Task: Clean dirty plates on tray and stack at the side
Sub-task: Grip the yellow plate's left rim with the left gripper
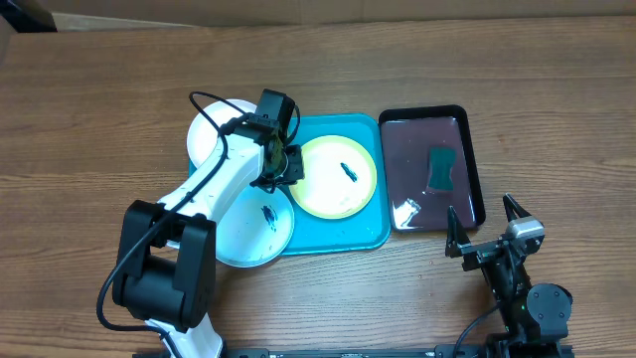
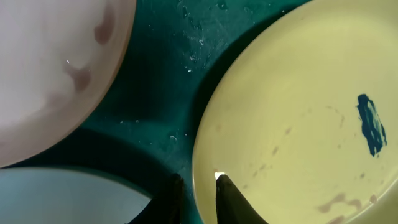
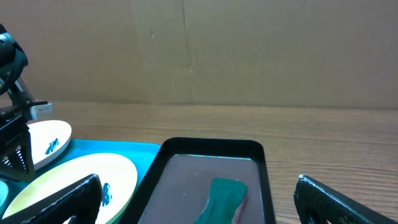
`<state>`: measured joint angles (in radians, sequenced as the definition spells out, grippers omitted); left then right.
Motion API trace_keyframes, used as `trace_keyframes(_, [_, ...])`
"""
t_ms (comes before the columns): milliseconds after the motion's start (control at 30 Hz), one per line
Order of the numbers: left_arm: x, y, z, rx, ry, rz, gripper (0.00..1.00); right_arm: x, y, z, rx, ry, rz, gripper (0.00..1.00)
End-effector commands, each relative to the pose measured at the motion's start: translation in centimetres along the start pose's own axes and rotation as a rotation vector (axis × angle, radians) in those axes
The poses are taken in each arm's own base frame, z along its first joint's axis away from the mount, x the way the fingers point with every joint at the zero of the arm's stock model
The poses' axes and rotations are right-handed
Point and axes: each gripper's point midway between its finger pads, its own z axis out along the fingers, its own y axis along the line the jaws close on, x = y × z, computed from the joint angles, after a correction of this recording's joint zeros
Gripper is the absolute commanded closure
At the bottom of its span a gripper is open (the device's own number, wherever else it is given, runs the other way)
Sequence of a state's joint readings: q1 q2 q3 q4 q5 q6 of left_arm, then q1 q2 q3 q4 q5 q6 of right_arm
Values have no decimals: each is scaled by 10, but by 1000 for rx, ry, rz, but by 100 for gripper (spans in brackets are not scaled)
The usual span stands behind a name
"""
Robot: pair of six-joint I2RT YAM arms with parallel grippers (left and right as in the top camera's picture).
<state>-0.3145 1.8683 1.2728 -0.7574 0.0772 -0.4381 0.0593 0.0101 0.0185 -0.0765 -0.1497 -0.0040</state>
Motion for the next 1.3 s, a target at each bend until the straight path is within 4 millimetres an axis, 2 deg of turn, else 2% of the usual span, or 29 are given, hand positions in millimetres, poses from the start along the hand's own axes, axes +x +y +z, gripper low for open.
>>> trace_keyframes(0, [7,5,10,-17,15,13,79,2,-2,0,11,-2,-4,0])
trace_keyframes(533, [10,7,23,-18,24,12,82,2,-3,0,12,-2,-4,0])
trace_keyframes(900, [10,8,30,-19,27,12,90,2,-2,0,11,-2,-4,0])
trace_keyframes(1000, [9,7,29,-19,25,12,87,2,-2,0,11,-2,-4,0])
trace_keyframes(1133, [5,6,27,-16,18,13,77,2,-2,0,11,-2,-4,0])
trace_keyframes(1267, [2,4,18,-22,23,25,76,2,-2,0,11,-2,-4,0])
